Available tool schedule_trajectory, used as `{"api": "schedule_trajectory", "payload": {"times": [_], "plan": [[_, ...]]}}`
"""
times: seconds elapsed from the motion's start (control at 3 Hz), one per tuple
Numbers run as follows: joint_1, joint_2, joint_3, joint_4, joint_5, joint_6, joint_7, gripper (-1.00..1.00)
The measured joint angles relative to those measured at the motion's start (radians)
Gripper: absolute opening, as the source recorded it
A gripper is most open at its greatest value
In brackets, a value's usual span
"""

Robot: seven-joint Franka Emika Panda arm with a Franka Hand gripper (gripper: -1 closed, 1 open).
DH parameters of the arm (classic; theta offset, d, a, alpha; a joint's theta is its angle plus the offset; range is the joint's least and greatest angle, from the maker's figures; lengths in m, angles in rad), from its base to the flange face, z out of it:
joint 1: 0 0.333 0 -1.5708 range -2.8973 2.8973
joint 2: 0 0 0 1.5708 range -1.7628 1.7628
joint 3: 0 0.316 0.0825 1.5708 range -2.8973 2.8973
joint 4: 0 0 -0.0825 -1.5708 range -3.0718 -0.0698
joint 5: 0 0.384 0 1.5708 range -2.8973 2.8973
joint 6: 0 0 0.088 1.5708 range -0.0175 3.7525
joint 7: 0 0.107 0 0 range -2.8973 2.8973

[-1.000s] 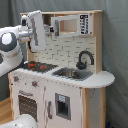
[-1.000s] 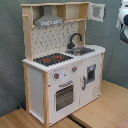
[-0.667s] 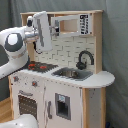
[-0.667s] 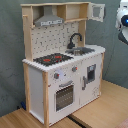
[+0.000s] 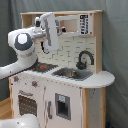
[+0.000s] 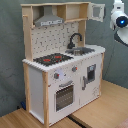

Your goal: Play with the kitchen

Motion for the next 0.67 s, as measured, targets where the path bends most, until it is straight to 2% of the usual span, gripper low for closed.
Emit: {"api": "schedule_trajectory", "payload": {"times": [0.33,0.67], "plan": [[-0.03,0.044,0.055,0.045,0.002,0.033,0.034,-1.0],[-0.05,0.097,0.099,0.121,0.005,0.042,0.047,-1.0]]}}
